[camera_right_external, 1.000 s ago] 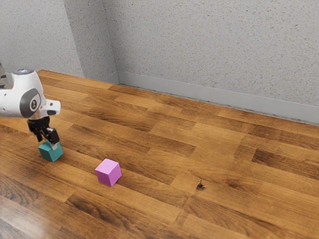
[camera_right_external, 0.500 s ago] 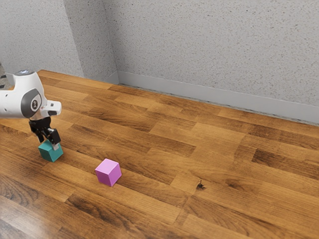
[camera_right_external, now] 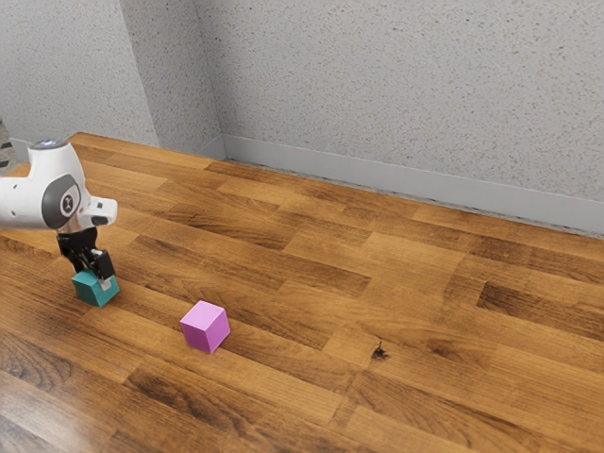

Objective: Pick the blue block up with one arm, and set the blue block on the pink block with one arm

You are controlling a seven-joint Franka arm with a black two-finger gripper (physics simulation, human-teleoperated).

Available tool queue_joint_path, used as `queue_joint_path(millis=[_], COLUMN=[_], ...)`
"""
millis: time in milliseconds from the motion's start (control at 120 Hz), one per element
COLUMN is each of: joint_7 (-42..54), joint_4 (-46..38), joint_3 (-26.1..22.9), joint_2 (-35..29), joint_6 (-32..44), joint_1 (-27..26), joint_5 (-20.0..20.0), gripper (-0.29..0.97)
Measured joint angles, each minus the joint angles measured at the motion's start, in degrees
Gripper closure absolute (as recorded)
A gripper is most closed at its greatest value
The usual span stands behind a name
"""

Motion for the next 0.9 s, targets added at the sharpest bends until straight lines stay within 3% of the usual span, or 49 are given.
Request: queue_joint_path(millis=[133, 325, 508, 900], joint_7=[0.33, 0.64, 0.54, -0.58], joint_4=[0.02, 0.02, 0.02, -1.32], joint_3=[-0.01, -0.01, -0.09, -2.33], joint_2=[0.2, 0.29, 0.19, -3.92], joint_6=[0.09, 0.16, 0.28, -0.43], joint_1=[0.03, 0.09, 0.09, 0.07], joint_5=[-0.01, -0.11, -0.05, -0.41], gripper=[0.02, 0.21, 0.3, 0.35])
